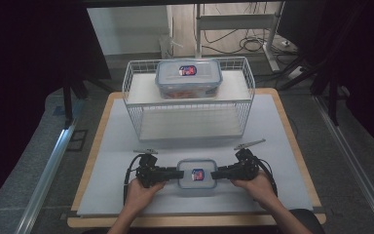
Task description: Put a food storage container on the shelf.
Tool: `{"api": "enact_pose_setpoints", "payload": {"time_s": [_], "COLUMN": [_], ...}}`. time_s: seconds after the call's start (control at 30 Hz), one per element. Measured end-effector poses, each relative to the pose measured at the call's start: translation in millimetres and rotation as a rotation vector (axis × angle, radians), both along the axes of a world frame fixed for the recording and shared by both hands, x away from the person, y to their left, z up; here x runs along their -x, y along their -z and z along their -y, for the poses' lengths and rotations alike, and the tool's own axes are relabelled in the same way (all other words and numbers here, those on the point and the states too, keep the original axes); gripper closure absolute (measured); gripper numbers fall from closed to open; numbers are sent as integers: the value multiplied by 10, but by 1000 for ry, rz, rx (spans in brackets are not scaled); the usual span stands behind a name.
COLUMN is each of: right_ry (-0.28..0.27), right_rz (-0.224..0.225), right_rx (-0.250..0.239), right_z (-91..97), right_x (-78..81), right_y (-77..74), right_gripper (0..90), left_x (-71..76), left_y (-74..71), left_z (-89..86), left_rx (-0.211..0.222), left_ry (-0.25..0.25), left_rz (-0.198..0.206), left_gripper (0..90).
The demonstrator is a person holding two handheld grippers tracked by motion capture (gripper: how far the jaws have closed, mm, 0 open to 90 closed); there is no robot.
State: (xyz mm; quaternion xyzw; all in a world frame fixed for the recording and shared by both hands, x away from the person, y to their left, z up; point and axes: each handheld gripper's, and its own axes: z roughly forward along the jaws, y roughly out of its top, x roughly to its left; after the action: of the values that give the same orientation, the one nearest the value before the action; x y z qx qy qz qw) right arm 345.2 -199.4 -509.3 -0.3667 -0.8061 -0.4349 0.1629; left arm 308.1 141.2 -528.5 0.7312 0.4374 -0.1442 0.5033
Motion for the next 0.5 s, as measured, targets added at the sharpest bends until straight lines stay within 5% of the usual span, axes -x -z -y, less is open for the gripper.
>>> {"api": "enact_pose_setpoints", "payload": {"time_s": [0.13,0.5], "right_ry": [7,26], "right_rz": [-9,-6], "right_rx": [-9,-32], "right_z": [10,19], "right_x": [-13,-29], "right_y": [12,-27], "right_gripper": [562,561], "left_x": [-17,-34], "left_y": [9,-83], "left_z": [-28,-16], "left_rx": [30,16], "left_ry": [-3,-6], "left_rz": [-7,28], "left_gripper": [571,572]}}
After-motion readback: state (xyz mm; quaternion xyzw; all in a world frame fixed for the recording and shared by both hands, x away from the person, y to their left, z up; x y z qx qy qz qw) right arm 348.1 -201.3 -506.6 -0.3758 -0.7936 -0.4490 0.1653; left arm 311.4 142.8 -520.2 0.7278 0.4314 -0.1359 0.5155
